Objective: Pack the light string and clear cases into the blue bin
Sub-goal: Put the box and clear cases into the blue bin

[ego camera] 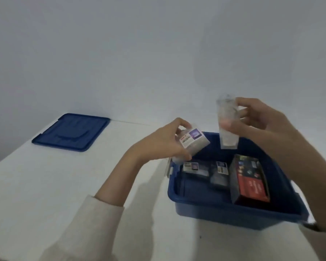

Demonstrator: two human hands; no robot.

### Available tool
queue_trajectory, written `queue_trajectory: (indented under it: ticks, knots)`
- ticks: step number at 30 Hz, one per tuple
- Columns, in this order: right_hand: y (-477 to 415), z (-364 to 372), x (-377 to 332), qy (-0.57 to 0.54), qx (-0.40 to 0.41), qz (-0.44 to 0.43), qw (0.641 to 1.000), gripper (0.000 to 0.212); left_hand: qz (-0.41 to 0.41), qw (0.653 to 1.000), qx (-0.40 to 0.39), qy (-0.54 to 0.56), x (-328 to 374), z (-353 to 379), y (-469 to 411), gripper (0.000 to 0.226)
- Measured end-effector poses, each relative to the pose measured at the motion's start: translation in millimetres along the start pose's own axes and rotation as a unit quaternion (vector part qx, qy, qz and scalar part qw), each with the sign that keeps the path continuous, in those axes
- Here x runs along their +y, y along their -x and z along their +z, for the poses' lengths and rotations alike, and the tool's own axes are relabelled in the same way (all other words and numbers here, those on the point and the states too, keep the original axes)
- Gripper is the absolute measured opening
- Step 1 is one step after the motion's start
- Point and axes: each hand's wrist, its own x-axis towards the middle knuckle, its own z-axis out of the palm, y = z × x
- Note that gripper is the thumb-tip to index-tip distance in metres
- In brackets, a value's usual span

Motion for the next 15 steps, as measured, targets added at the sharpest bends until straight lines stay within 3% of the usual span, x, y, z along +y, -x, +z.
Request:
queue_trajectory:
  ticks: [3,7,10,15]
  knots:
    - [-1,-30,34,0.008,0.015,0.054,0.998,0.074,0.033,0.987,-0.104,-0.120,-2,38,-16,0.062]
    - [-2,-29,67,0.005,-0.057,0.113,0.992,0.048,0.062,0.898,-0.135,-0.414,-16,81,-26,0.055]
    - [-7,-16,84,0.039,-0.112,0.126,0.985,0.042,0.052,0.873,-0.141,-0.464,-22,98,-29,0.046]
    - [-16,1,98,0.072,-0.167,0.105,0.978,0.047,0.017,0.858,-0.149,-0.491,-30,108,-40,0.054]
